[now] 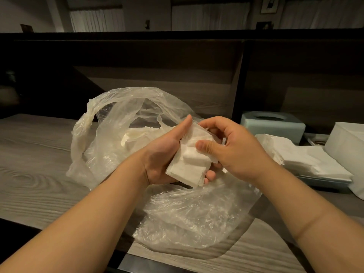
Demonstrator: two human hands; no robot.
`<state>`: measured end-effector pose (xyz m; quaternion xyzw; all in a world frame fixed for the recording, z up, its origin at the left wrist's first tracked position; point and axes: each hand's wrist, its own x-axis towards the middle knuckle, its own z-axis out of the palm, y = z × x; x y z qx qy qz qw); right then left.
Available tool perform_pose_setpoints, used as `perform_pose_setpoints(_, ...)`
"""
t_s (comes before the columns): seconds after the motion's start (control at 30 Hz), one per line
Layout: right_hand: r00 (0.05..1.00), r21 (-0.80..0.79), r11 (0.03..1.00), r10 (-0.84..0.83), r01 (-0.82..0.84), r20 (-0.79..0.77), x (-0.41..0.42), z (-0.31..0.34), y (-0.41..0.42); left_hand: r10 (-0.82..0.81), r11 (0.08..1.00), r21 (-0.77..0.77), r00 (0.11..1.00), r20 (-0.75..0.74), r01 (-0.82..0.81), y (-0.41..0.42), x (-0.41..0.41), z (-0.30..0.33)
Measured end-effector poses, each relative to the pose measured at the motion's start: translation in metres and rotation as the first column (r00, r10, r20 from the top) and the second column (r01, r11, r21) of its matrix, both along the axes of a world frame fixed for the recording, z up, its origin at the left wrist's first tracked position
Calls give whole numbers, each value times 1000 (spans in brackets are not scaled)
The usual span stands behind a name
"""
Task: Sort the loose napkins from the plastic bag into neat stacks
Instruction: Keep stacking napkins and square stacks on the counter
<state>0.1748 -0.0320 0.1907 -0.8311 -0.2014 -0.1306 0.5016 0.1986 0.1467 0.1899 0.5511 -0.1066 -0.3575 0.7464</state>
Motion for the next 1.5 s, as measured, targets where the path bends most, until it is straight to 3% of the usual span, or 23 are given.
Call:
perform_pose_setpoints(0.1, 968, -115, 981, -127, 155, 216, 2, -3, -1, -49, 998, -42, 997, -57, 47, 1, 0, 0)
perform_pose_setpoints(0.2, 936, -159, 973, -105, 166, 335, 3, -2, -2, -43, 996, -86, 995, -90, 36, 2, 1, 1)
perform_pose_setpoints(0.27, 936, -251, 955, -62, 157, 346, 2, -3, -2, -15, 995, -96, 995, -94, 6, 2, 1, 1)
perform_pose_setpoints(0.4, 977, -356, 931, 5, 73, 213, -1, -3, -2, 23, 996, -89, 997, -78, -30, 3, 3, 1)
perform_pose_setpoints(0.53, 945, -363, 927, 30, 96, 325, 0, -5, 0, 63, 993, -94, 990, -126, -76, 3, 6, -1)
perform_pose_setpoints(0.6, 937, -272, 960, 29, 70, 347, -2, -3, 2, 75, 991, -102, 988, -138, -89, 2, 5, 0)
perform_pose_setpoints(0.67, 975, 65, 984, 153, -166, 162, -9, 4, 1, 96, 988, -111, 987, -129, -111, 1, 4, 1)
perform_pose_setpoints(0.73, 955, 381, 882, 297, -276, 6, -15, 14, -2, 113, 985, -119, 987, -118, -127, 1, 4, 2)
perform_pose_setpoints(0.77, 953, 413, 873, 301, -261, -32, -15, 16, -3, 124, 986, -103, 988, -94, -134, 1, 5, 1)
perform_pose_setpoints(0.87, 986, 302, 944, 155, -130, -59, -12, 13, 3, 135, 989, -56, 991, -19, -136, 1, 6, -2)
perform_pose_setpoints(1.03, 990, 243, 969, -4, 39, -142, -10, 4, 13, 138, 990, -10, 990, 20, -138, -1, 6, -4)
perform_pose_setpoints(1.37, 948, 496, 851, -8, 174, -319, -15, 0, 26, -3, 999, -49, 996, 89, 7, -2, 4, -5)
perform_pose_setpoints(1.43, 948, 487, 852, -33, 191, -316, -16, -2, 27, -48, 997, -49, 991, 124, 54, -1, 3, -5)
perform_pose_setpoints(1.5, 964, 378, 899, -145, 223, -225, -12, -7, 26, -58, 997, -40, 988, 142, 65, 0, 2, -6)
